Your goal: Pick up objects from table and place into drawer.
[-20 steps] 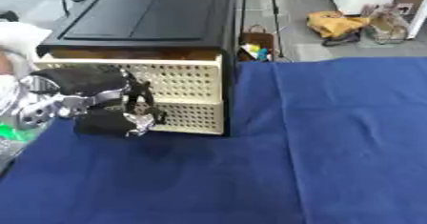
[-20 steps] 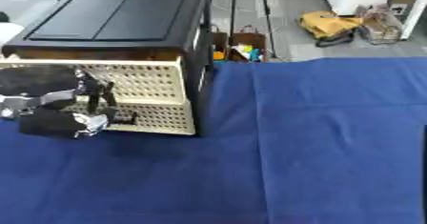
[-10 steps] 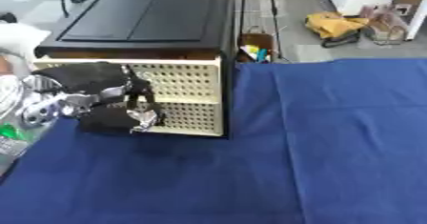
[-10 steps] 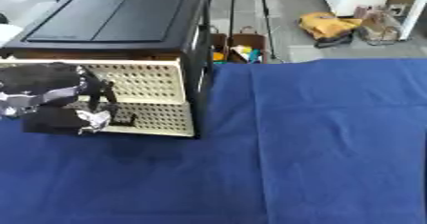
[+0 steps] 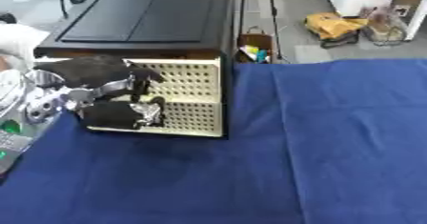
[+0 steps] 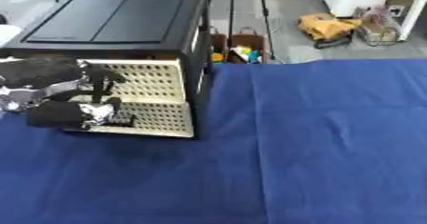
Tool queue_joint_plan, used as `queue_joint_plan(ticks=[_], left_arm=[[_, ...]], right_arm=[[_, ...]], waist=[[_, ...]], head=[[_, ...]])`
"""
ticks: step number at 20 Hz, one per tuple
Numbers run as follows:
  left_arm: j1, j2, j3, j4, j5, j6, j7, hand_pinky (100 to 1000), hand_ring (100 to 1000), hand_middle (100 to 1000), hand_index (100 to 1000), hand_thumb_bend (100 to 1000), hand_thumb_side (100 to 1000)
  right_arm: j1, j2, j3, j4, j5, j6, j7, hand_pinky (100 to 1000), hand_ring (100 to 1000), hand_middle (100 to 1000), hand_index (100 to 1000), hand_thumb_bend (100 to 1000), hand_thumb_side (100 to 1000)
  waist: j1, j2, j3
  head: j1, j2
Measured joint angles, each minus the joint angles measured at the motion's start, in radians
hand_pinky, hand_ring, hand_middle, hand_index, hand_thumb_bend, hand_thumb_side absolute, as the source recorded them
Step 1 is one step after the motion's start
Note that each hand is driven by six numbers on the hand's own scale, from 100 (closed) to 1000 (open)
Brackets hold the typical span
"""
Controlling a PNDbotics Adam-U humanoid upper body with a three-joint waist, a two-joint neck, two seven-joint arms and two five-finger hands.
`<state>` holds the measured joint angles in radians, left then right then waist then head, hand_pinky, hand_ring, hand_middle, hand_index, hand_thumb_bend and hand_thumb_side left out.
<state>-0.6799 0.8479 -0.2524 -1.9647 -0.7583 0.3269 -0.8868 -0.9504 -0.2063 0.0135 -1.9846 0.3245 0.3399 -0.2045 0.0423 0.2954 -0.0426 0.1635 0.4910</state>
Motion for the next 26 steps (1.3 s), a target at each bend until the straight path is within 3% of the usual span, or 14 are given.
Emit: queue_joint_plan(ticks=[15, 21, 26], left_arm=[[-0.020, -0.013, -0.004, 0.051, 0.001, -0.002, -0.002, 100, 231, 824, 1000, 100, 1000], [-0.014, -0.011, -0.004, 0.006, 0.012, -0.024, -0.008, 100, 235, 825, 1000, 100, 1000], [-0.021, -0.004, 0.003, -0.019, 0.042, -0.089, -0.013, 100, 208, 776, 999, 100, 1000]], right_arm=[[0.000, 0.008, -0.002, 0.000, 0.000, -0.001, -0.010, 685, 814, 395, 668, 260, 1000], [0.002, 0.010, -0.002, 0.000, 0.000, -0.002, -0.016, 685, 813, 397, 668, 256, 1000], [0.014, 0.016, -0.003, 0.000, 0.000, -0.002, -0.022, 685, 813, 398, 667, 262, 1000]], waist=[[0.005, -0.003, -0.003], [0.000, -0.018, 0.004], [-0.002, -0.033, 0.015]], head=[[0.001, 0.000], [0.002, 0.000], [0.004, 0.001]])
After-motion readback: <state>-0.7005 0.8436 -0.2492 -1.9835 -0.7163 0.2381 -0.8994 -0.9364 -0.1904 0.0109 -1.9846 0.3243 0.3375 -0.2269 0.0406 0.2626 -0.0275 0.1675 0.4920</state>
